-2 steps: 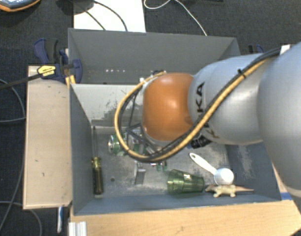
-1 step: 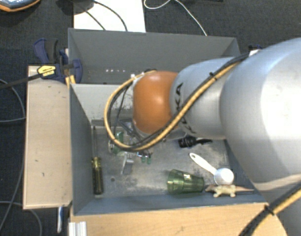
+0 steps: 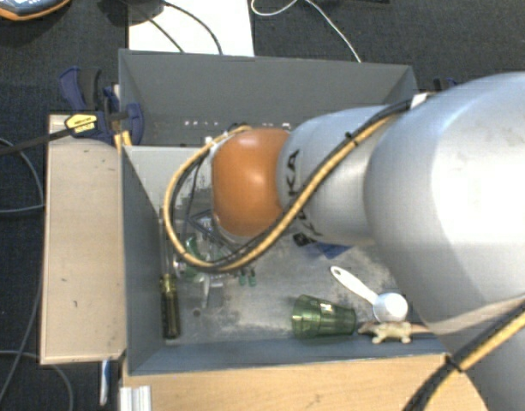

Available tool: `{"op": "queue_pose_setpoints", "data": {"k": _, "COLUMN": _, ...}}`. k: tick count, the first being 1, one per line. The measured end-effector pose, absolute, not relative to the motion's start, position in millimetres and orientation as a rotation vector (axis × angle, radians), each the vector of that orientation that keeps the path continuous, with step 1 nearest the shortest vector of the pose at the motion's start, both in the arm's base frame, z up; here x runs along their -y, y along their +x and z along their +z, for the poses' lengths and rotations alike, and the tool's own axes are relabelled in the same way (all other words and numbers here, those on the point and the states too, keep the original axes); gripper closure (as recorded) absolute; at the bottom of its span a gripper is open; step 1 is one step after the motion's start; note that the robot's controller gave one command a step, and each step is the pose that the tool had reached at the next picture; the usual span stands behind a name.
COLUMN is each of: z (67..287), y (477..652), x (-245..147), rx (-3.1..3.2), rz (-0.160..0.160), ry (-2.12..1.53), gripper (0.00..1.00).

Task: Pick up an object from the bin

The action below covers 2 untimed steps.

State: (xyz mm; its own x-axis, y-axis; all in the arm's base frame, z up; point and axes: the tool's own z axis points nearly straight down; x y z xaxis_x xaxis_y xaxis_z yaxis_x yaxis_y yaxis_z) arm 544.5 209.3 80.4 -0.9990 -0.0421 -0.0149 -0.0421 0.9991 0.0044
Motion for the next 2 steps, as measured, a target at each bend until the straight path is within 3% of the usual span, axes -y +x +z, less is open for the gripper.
{"op": "queue_pose_setpoints", "data": {"k": 1, "z": 92.4, "y": 583.2, "x": -223.1, "rx": -3.033, "rz": 0.014, "ry": 0.781, "gripper": 1.00}}
{"op": "queue_pose_setpoints", "data": {"k": 2, "z": 92.4, "y": 583.2, "x": -223.1, "rx": -3.033, "rz": 0.014, "ry": 0.782, "gripper": 1.00}}
